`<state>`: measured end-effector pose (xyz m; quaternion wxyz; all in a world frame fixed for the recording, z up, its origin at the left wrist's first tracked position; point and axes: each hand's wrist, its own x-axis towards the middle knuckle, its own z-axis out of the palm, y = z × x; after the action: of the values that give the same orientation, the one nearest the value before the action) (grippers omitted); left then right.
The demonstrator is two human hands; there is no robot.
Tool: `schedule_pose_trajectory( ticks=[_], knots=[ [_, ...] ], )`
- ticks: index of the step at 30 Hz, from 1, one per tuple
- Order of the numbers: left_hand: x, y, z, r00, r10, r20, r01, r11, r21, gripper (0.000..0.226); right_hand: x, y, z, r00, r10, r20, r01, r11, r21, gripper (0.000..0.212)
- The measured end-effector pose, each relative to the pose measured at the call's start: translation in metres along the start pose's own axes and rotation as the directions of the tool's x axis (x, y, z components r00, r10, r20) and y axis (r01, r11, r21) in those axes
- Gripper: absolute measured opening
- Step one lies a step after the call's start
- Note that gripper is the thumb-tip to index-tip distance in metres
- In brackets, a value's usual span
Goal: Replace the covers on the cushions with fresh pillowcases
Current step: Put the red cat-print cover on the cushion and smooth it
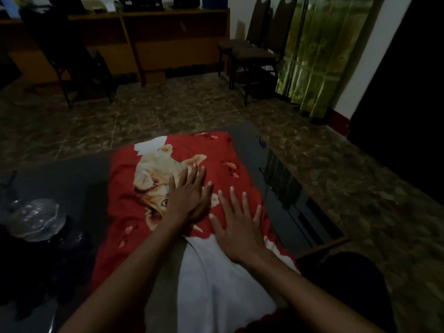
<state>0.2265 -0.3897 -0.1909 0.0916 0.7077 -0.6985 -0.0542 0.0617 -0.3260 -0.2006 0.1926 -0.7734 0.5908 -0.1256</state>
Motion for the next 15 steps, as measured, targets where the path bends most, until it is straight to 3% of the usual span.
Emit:
schedule_pose_trajectory(
  ticks=[3,6,8,10,12,15],
  knots=[
    [-0.001,-0.003,-0.006,1.0,0.016,0.027,-0.016,1.0,0.002,0.066,-0.038,-0.017,-0.002,0.996,-0.057,0.066,0.058,0.998,-0.003,0.068],
    [-0.004,-0.001,-0.01,0.998,-0.004,0.057,0.002,1.0,0.03,0.065,-0.065,-0.011,-0.016,0.993,-0.102,0.065,0.087,0.976,0.199,0.061],
    [-0.001,0.006,-0.013,0.996,-0.035,0.079,0.03,0.998,0.061,0.063,-0.063,0.008,-0.032,0.999,-0.031,-0.041,0.044,0.923,0.382,0.053],
    [0.003,0.025,-0.019,0.996,-0.027,0.085,0.019,0.995,0.095,0.061,-0.064,0.035,-0.046,0.99,0.071,-0.118,-0.025,0.935,0.354,0.051],
    [0.0,0.052,-0.02,0.997,0.056,0.057,-0.061,0.995,0.076,0.061,-0.072,0.058,-0.052,0.989,0.129,-0.071,-0.104,0.955,0.277,0.047],
    [-0.019,0.084,-0.008,0.986,0.141,0.093,-0.142,0.99,0.005,0.065,-0.094,0.083,-0.044,0.967,0.254,0.034,-0.249,0.896,0.367,0.035]
  ],
)
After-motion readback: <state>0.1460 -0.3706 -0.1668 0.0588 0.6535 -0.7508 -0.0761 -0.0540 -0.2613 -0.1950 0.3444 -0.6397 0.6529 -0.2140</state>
